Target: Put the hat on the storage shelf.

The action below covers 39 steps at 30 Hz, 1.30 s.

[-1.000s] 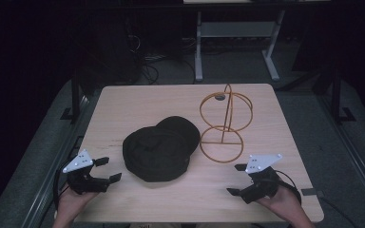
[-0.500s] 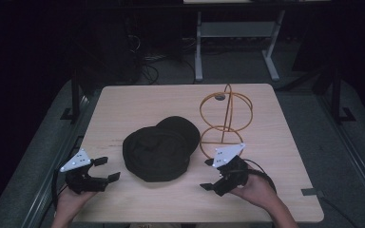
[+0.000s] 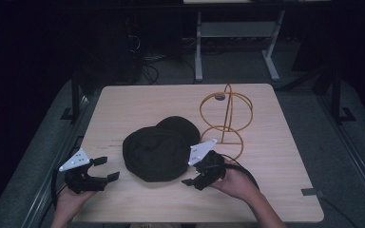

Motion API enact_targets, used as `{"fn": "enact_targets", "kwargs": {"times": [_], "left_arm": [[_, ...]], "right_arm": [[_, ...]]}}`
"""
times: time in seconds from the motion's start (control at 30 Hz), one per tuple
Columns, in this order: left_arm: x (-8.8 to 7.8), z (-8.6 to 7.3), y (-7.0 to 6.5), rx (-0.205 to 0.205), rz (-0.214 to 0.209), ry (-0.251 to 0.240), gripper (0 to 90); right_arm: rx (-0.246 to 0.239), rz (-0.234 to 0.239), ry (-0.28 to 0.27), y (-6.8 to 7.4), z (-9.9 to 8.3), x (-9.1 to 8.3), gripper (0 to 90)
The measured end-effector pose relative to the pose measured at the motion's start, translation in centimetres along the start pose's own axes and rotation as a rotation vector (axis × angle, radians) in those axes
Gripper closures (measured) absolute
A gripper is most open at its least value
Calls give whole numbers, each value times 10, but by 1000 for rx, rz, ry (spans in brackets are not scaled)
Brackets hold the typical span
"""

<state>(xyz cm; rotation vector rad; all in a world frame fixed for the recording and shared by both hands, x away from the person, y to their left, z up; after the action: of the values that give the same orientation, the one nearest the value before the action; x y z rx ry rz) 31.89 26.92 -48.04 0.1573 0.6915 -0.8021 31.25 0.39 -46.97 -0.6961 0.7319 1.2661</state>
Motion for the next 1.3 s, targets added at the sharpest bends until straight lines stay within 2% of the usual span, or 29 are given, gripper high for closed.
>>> {"fn": "enact_targets", "kwargs": {"times": [0.23,0.67,1.3], "left_arm": [[-1,-1,1,-7,-1,-2,161],[-1,-1,2,-9,3,0,162],[-2,-2,3,-8,1,-3,162]], "right_arm": [[-26,15,4,-4,19,12,381],[-34,25,22,-11,43,27,436],[-51,62,59,-13,57,51,451]]}}
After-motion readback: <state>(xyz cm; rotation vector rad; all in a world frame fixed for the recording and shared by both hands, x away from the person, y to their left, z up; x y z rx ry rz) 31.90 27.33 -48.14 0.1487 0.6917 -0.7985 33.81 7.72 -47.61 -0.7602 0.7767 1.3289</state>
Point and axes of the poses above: each handheld gripper's, and its own axes: x roughly forward along the jaws, z roughly out of its top, y roughly to its left, the point moved 10 cm from there along x, roughly forward along the jaws, and after that the axes turned 7 degrees about y, right-handed, at the moved point
